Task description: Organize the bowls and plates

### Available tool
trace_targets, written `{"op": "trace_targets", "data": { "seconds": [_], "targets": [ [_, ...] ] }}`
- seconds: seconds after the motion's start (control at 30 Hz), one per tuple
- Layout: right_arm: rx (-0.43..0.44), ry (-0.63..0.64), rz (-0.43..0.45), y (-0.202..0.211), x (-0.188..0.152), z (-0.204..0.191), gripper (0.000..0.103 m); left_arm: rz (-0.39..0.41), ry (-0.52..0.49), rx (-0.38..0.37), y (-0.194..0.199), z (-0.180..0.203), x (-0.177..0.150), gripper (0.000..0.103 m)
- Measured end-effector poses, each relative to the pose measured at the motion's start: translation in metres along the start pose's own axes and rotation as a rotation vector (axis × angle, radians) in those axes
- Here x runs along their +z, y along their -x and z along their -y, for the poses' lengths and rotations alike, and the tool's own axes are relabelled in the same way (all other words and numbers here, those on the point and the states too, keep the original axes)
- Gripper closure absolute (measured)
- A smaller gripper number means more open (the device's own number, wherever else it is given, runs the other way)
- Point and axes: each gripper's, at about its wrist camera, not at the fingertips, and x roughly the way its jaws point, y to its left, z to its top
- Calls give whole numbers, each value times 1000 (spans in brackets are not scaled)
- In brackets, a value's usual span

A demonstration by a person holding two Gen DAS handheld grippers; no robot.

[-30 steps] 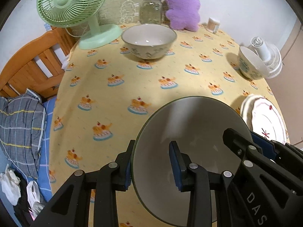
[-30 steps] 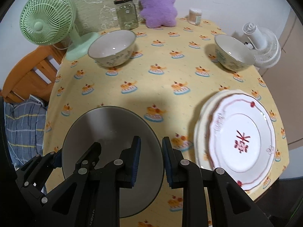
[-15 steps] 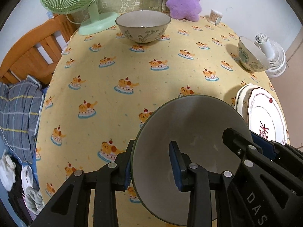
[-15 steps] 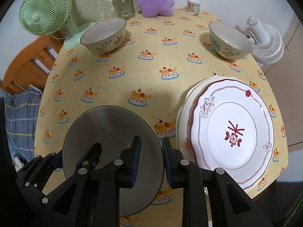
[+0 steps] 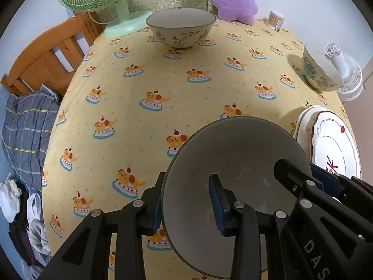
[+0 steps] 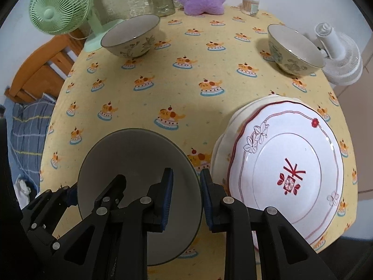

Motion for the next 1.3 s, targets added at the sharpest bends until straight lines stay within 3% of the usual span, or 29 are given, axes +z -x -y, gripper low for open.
{"op": "trace_targets", "data": {
  "seconds": [0.17, 0.23, 0.47, 0.53, 0.57, 0.7, 1.03, 1.3],
  "targets": [
    [27, 65, 7, -2, 2, 1, 75, 2, 19, 30, -1, 4, -2, 60],
    [40, 85, 0, -5, 3, 2, 74, -10, 39, 49, -3, 3, -5, 51],
    [58, 131, -3, -5, -3, 7, 73, 8, 66, 85, 5, 4, -15, 46],
    [51, 127, 6, -2, -3, 8, 67, 19, 73, 83, 10, 2, -14, 44],
    [48, 122, 13, 0, -3, 8, 58, 26, 76, 79, 12, 1, -13, 44],
    [32, 98, 56, 13, 0, 8, 48, 65, 79, 64, 23, -4, -10, 39],
    [2, 72, 171, 54, 12, -7, 48, 178, 50, 17, 56, -14, 12, 36],
    [8, 98, 269, 74, 50, -19, 48, 264, 67, 39, 72, -18, 50, 35]
  ]
}}
